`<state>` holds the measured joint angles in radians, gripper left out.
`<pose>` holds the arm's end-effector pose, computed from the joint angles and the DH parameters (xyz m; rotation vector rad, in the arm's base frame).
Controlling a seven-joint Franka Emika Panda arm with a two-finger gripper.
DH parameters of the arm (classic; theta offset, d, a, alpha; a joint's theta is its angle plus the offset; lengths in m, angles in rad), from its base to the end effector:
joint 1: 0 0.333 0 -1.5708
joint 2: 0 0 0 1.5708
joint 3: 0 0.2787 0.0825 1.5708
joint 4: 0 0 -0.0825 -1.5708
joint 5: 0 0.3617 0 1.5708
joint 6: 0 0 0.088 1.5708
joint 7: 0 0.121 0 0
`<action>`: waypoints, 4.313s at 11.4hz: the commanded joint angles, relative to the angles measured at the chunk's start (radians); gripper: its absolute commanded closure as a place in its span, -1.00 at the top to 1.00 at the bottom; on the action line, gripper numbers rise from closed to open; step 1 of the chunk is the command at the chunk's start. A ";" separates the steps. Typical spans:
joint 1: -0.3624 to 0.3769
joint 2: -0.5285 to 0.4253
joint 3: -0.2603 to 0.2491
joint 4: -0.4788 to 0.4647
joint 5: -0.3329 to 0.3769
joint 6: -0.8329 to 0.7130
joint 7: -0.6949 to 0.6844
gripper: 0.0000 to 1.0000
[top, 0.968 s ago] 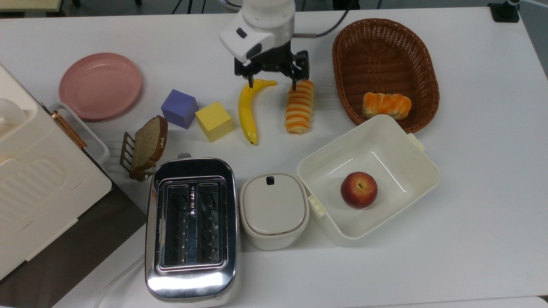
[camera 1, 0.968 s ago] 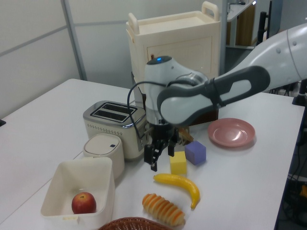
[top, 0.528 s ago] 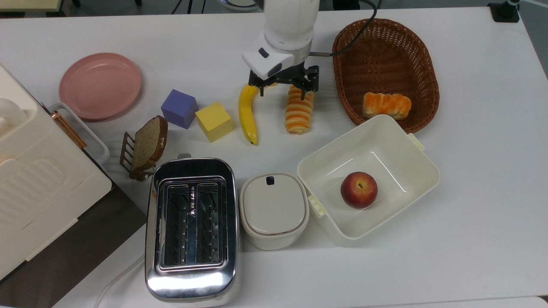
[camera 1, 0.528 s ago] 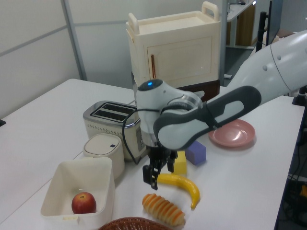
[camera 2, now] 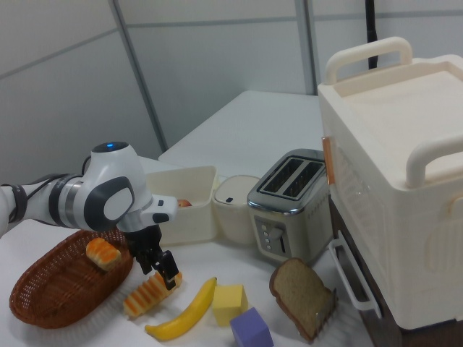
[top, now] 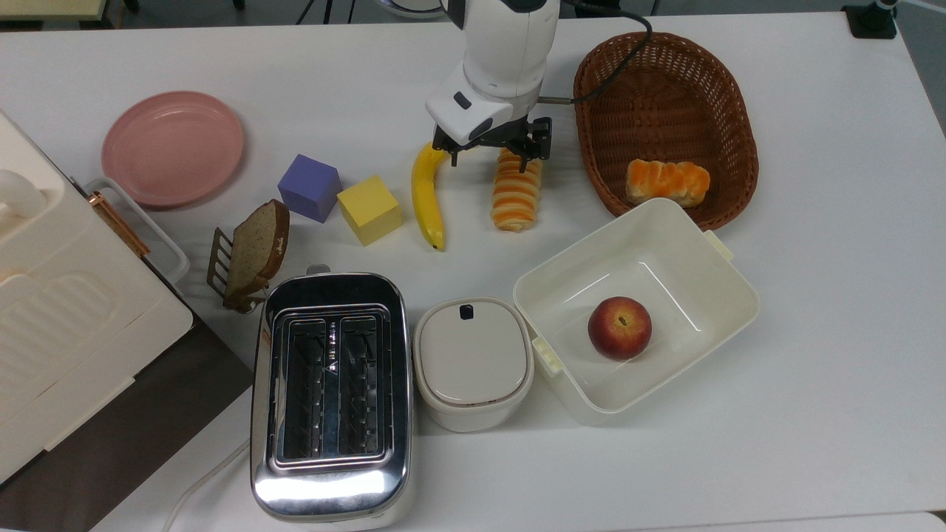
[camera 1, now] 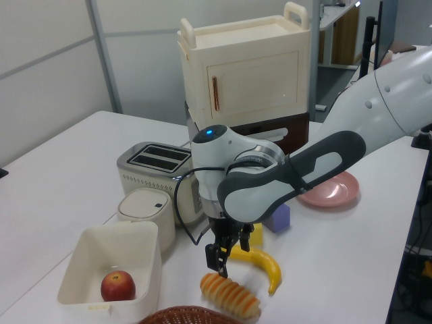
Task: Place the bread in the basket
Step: 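Lower the gripper and close it around the striped bread loaf, then lift the bread loaf and carry it over the wicker basket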
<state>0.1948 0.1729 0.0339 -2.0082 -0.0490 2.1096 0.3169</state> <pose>0.5384 0.1221 0.3268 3.0856 -0.0955 -0.0914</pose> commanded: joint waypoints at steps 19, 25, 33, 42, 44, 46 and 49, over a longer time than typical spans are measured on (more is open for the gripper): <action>-0.011 0.086 0.093 -0.014 -0.041 0.142 -0.010 0.42; -0.021 0.091 0.084 -0.012 -0.043 0.171 -0.009 -0.75; -0.057 -0.116 0.086 -0.001 -0.043 0.096 -0.010 -0.73; 0.145 -0.119 0.098 0.051 -0.038 0.006 -0.009 -0.73; 0.199 -0.115 0.098 0.051 -0.037 -0.035 -0.009 -0.73; 0.251 -0.104 0.100 0.048 -0.037 -0.077 -0.010 -0.73; 0.300 -0.076 0.100 0.043 -0.037 -0.082 -0.010 -0.73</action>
<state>0.4598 0.0805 0.1409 -1.9659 -0.0741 2.0511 0.3075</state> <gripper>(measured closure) 0.859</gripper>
